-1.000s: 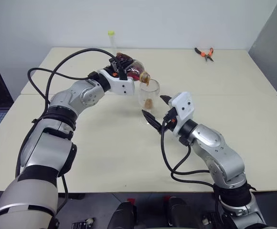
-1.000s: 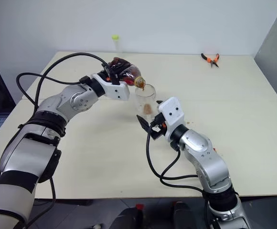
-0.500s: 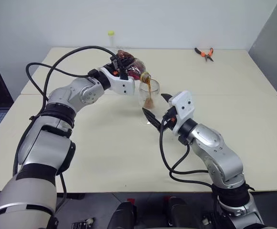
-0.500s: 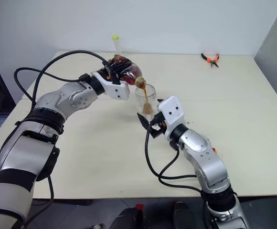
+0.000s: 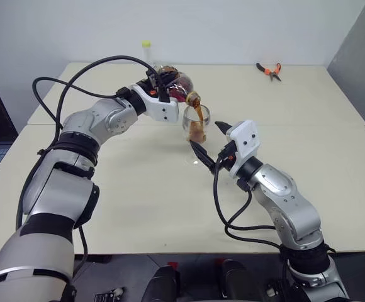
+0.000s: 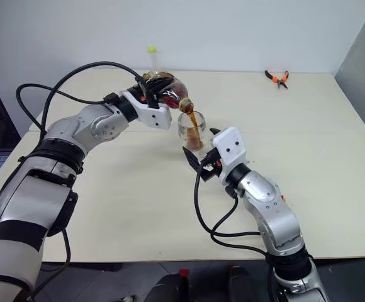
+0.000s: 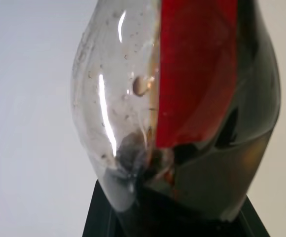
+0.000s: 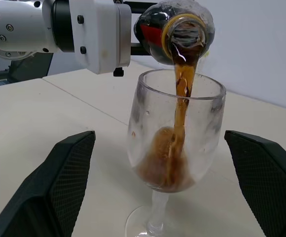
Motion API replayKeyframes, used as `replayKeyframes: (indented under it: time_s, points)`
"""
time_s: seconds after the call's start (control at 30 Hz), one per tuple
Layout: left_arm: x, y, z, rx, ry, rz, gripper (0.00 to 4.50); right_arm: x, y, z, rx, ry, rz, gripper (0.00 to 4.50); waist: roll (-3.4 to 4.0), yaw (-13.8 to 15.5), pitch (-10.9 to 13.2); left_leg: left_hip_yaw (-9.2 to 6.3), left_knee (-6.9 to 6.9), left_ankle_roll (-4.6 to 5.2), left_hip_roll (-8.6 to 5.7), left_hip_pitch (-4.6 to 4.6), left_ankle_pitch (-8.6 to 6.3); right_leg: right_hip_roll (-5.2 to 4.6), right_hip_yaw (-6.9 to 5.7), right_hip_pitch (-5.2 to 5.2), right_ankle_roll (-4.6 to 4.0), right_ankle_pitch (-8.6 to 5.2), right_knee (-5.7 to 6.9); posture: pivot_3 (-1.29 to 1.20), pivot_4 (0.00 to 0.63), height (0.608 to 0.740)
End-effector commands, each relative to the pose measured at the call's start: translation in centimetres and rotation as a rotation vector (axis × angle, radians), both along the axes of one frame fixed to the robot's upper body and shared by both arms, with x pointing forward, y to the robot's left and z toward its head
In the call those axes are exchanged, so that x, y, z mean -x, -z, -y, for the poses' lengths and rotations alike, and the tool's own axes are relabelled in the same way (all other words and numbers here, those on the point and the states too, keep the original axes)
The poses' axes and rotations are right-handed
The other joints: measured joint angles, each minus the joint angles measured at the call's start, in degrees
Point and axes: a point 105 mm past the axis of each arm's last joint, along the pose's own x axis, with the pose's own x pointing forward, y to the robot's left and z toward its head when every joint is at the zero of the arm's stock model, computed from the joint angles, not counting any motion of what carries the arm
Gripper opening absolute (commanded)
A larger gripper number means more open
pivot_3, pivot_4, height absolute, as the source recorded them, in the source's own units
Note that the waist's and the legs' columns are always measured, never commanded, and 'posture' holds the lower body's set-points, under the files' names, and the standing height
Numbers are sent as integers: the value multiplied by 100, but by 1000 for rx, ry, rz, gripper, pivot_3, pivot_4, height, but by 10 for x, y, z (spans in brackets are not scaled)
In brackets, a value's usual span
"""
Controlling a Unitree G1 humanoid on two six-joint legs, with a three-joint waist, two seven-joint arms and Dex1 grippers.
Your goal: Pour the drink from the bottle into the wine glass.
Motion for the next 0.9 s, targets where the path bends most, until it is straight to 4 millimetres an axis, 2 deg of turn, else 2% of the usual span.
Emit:
replayKeyframes:
  time_s: [0.03,0.9]
  points:
    - [1,-22,-5,25,-9,64,738,4,-8,2,-15,-2,40,4500,0,-8,0,0,0,0,0,0,0,0,0,0,0,0,0,0,150,740]
    - [-1,-17,-9,12,-27,53,738,5,-7,2,-17,-3,31,4500,0,-28,0,0,19,0,0,-1,0,0,0,-6,0,0,29,0,150,740]
